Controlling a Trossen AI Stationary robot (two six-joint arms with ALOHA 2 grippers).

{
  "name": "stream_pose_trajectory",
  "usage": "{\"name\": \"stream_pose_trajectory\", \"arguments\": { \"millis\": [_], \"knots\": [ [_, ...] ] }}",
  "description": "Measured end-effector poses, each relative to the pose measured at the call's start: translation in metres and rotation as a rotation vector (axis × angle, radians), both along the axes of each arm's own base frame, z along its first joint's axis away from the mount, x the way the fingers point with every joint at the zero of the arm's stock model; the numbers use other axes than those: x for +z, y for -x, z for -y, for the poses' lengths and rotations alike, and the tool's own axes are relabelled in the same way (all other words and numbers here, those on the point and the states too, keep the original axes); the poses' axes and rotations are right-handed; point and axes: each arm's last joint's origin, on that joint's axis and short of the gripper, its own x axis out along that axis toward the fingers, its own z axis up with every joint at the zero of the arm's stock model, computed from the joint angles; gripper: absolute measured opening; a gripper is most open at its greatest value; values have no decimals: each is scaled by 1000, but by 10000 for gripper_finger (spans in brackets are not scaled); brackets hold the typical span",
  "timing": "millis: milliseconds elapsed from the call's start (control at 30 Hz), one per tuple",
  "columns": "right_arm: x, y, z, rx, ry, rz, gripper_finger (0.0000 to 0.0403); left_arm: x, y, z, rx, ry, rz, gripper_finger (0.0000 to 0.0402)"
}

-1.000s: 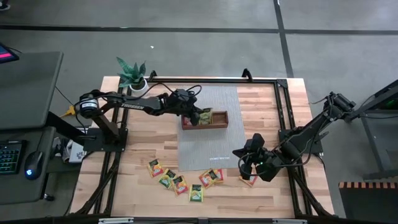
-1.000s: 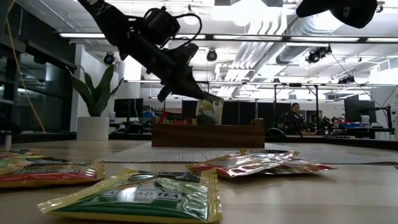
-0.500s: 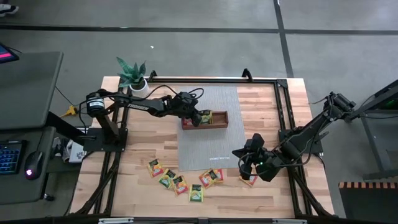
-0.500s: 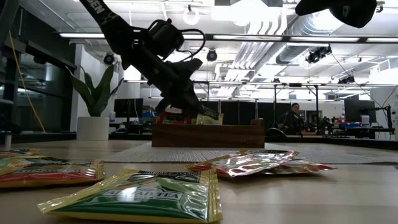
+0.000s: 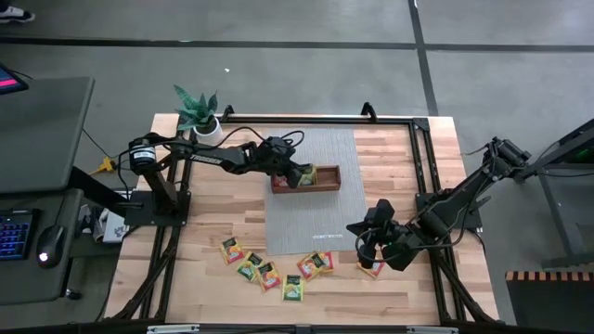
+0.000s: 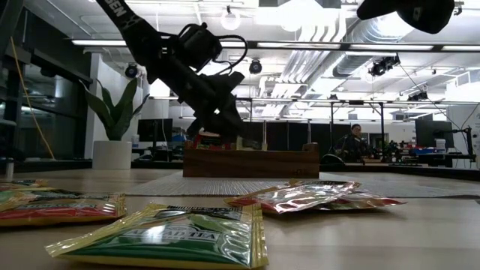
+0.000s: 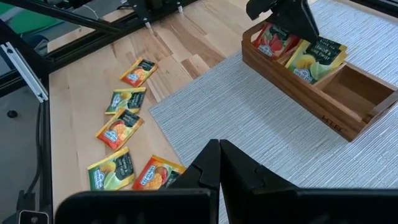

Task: Pick & Place Tea
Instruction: Put the yellow tea bag into the middle section of the wooden organizer, then put the orange tea bag into the right section of the wooden organizer

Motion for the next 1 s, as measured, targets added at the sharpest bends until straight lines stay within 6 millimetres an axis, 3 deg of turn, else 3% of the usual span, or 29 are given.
{"name": "stream_pose_trajectory", "arguments": {
  "millis": [233, 533, 733, 1000],
  "knots": [
    [-1, 0, -1, 26, -8, -18, 0, 14, -8, -1, -39, 12, 50, 191],
    [-1, 1, -1, 59, -11, -44, 0, 64, 1, -1, 46, -35, 18, 202],
    [-3, 2, -2, 85, -29, -75, 0, 88, 14, 28, -16, 6, -21, 148],
    [-3, 2, -3, 103, -64, -83, 0, 94, 21, 100, -104, 58, -84, 11]
  ]
}}
